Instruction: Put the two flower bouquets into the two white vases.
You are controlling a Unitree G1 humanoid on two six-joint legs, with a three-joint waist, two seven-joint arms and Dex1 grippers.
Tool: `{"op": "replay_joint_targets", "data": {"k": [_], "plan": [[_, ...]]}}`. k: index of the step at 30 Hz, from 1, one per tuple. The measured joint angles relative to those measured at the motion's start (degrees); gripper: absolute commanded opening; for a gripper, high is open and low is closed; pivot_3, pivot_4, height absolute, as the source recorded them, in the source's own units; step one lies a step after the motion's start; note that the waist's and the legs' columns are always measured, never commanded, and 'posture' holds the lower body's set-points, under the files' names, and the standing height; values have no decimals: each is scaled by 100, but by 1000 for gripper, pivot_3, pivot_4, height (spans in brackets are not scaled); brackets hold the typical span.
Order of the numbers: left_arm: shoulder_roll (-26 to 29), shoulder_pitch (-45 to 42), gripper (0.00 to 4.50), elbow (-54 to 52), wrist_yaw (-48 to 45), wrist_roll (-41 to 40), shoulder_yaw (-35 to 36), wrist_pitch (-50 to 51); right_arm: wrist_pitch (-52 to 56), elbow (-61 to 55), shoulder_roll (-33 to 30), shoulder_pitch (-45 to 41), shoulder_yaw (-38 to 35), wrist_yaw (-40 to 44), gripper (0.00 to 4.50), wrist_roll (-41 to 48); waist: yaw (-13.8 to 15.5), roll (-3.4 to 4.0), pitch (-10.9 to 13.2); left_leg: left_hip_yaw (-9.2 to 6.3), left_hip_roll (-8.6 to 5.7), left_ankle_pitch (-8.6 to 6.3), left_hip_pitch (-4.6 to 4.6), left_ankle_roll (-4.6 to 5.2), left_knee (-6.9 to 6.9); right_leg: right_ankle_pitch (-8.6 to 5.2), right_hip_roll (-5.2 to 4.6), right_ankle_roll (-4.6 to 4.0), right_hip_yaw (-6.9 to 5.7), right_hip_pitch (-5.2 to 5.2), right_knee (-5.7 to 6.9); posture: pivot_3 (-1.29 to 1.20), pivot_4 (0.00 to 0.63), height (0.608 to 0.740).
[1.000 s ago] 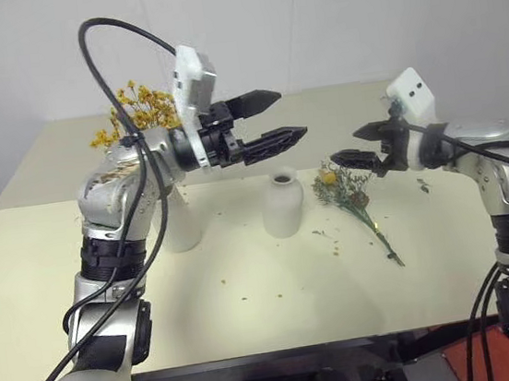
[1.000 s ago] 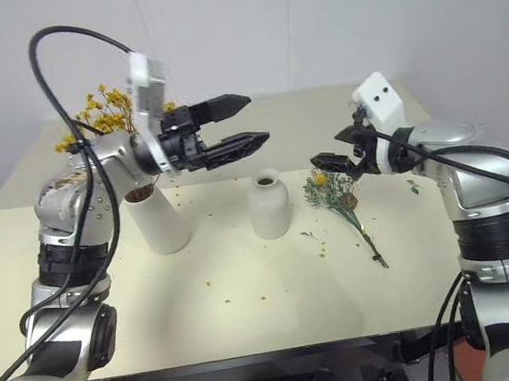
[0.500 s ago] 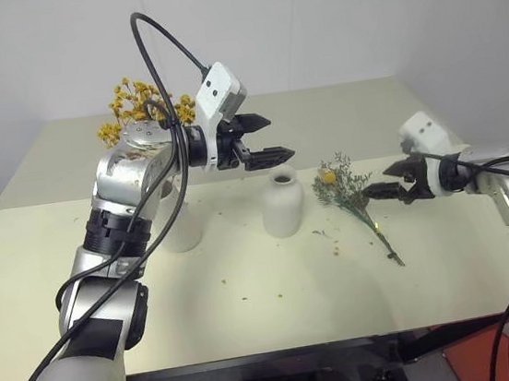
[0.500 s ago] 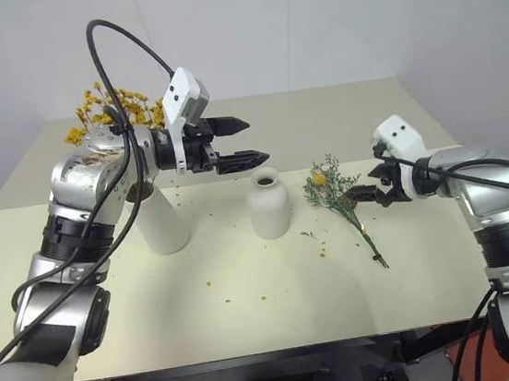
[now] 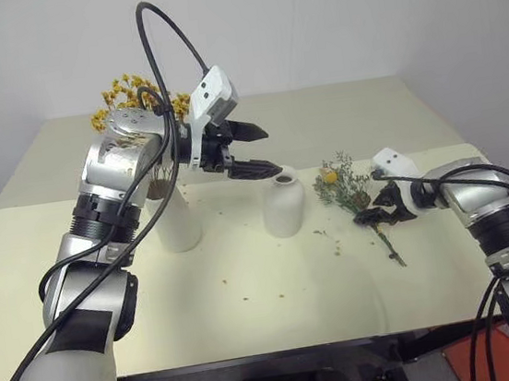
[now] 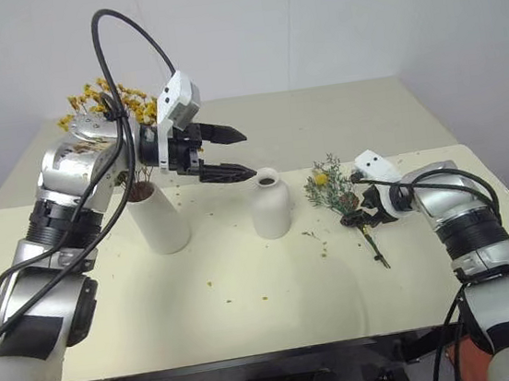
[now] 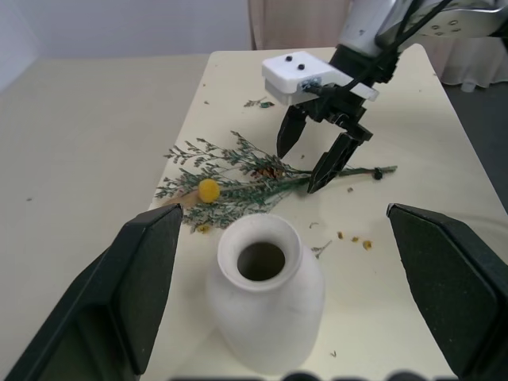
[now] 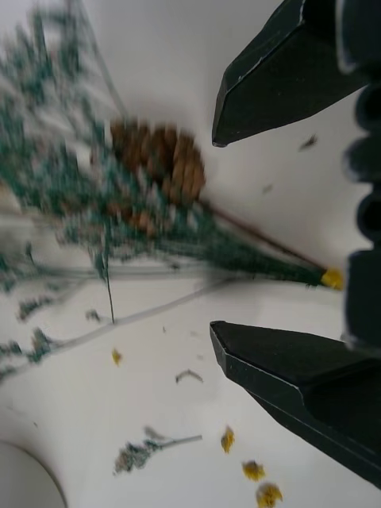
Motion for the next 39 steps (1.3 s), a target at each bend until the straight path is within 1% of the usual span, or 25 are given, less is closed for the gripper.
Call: {"op": "replay_joint_targets", "data": {"k": [5, 10, 13, 17, 23, 26, 28, 30, 33, 35, 39], "plan": [[-13, -5, 4489, 206, -61, 199, 1, -176, -113, 410, 208, -77, 19, -207, 4171, -196, 0, 0, 0, 0, 0, 0, 1, 0, 2, 2, 0, 2, 1, 0, 2, 0, 150, 740], [-67, -27, 4489, 208, -103, 250, 3, -188, -233, 610, 207, -248, -82, -228, 4171, -258, -9, 0, 0, 0, 1, 0, 0, 0, 0, 3, 0, 2, 1, 0, 1, 0, 150, 740], [-88, -30, 4500, 208, -132, 259, 3, -188, -233, 564, 195, -195, -63, -42, 3567, -285, -5, 0, 0, 0, 0, 0, 0, 0, 2, 3, 0, 2, 1, 0, 2, 0, 150, 740], [-102, -33, 4500, 212, -177, 345, 4, -189, -216, 184, 159, 55, 49, 227, 2176, -288, -11, 0, 0, 0, 0, 0, 1, 0, 4, 3, 0, 3, 2, 1, 6, 0, 150, 740], [-136, -57, 4500, 246, -227, 373, 4, -207, -192, 63, 160, 102, 23, 190, 99, -321, -11, 0, 0, 0, -1, 0, 1, 0, 4, 3, 0, 3, 2, 0, 5, 0, 150, 740], [-127, -82, 4500, 309, -277, 398, 5, -221, -192, 258, 216, -41, -312, -150, 43, -277, -8, 1, 0, 1, -2, 0, 1, 0, 5, 4, -1, 3, 3, 0, 6, 0, 150, 740], [-120, -101, 4500, 362, -336, 435, 4, -276, -206, 533, 296, -456, -917, -656, 43, -168, -15, 8, 5, 3, -2, 0, 1, 1, 3, 7, -1, 3, 7, -3, 5, 0, 150, 740], [-110, -128, 4500, 407, -394, 497, 4, -340, -279, 568, 312, -846, -1524, -1070, 43, -10, -12, 8, 5, 1, 1, 0, 1, 1, -3, 7, 2, 2, 5, -4, 4, 0, 150, 740], [-97, -167, 4500, 478, -458, 576, 4, -387, -665, 247, 437, -1034, -2204, -1384, 43, 273, -9, 8, 5, 0, 1, -1, 2, 3, -6, 7, 2, 3, 3, 0, -1, 0, 150, 740], [-80, -208, 4500, 539, -506, 603, 5, -430, -871, 20, 870, -1023, -2710, -1650, 43, 635, -27, 8, 5, 5, -2, -2, 1, 3, -4, 9, -1, 5, 11, -1, 1, 0, 150, 740], [-80, -240, 4500, 567, -575, 628, 5, -453, -975, -444, 1440, -1037, -3305, -1997, 43, 1257, -5, 10, 6, 3, -1, -1, 1, 4, -2, 10, 0, 4, 7, -1, 7, 0, 150, 740]]}}
